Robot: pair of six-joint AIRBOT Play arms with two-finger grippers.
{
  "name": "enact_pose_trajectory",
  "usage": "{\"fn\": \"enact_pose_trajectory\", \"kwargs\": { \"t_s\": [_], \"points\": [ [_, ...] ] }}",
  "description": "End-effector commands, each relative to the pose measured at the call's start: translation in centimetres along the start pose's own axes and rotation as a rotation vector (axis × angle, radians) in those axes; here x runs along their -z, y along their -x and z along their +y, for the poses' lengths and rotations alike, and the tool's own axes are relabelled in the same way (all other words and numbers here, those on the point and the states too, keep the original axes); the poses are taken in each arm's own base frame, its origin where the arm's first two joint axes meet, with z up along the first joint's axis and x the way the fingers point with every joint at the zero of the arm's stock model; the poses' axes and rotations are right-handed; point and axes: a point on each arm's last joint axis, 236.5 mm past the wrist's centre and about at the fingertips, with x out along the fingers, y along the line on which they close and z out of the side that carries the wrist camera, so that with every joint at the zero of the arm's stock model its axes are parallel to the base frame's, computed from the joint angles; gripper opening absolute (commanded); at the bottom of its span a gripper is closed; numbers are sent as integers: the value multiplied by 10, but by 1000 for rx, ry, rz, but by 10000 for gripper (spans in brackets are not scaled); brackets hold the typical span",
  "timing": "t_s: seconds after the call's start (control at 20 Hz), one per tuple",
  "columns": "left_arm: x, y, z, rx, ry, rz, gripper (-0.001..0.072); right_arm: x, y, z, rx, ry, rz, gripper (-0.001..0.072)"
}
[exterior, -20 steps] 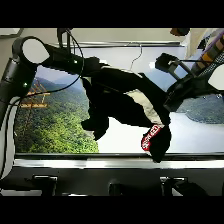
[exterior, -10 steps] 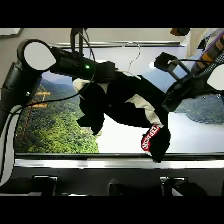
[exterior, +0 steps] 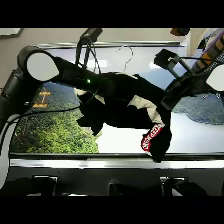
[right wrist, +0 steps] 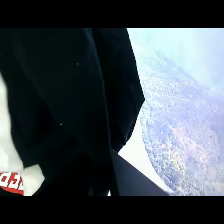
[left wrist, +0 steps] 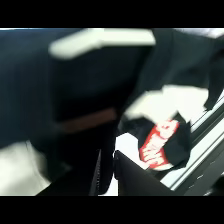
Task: Fold the clothes and pants, and hang the long-sleeved shirts on hangers.
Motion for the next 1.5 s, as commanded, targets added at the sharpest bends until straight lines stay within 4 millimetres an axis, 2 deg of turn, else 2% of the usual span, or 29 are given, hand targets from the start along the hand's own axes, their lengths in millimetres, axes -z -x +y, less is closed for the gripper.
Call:
{"fn": "enact_pose_trajectory", "kwargs": {
  "t_s": [0.0, 0.05, 0.15, 0.35, 0.5, 0.65, 0.75, 0.9, 1.05, 1.15, 1.25, 1.35, 1.45],
  "points": [
    [13, -5, 23, -71, -77, 41, 161, -2, 2, -6, 28, 5, -9, 41],
    [9, 0, 33, -96, -84, 29, 219, -3, 3, -7, 33, 6, -15, 41],
    [-2, 19, 63, -161, -59, -11, 676, -3, 6, -7, 39, 7, -22, 41],
    [-20, 80, 141, -294, 10, -112, 688, -5, 14, -7, 51, 29, -37, 41],
    [-18, 119, 215, -413, 49, -138, 682, -9, 23, -3, 50, 78, -69, 41],
    [-6, 134, 274, -486, 114, -119, 664, -23, 36, 2, 52, 90, -142, 41],
    [-1, 133, 296, -505, 153, -107, 664, -30, 45, 3, 63, 87, -187, 41],
    [-14, 122, 304, -509, 138, -151, 668, -33, 54, 3, 78, 89, -212, 41],
    [-47, 110, 292, -472, -159, -209, 689, -40, 67, 11, 72, 119, -261, 41],
    [-54, 103, 279, -385, -288, -230, 688, -45, 82, 19, 69, 136, -309, 41],
    [-40, 93, 272, -232, -210, -250, 688, -51, 100, 25, 77, 141, -364, 41],
    [-7, 84, 267, -81, -113, -203, 687, -60, 119, 37, 69, 167, -438, 41],
    [31, 81, 261, 10, -93, -136, 686, -67, 129, 54, 17, 191, -491, 41]
  ]
}}
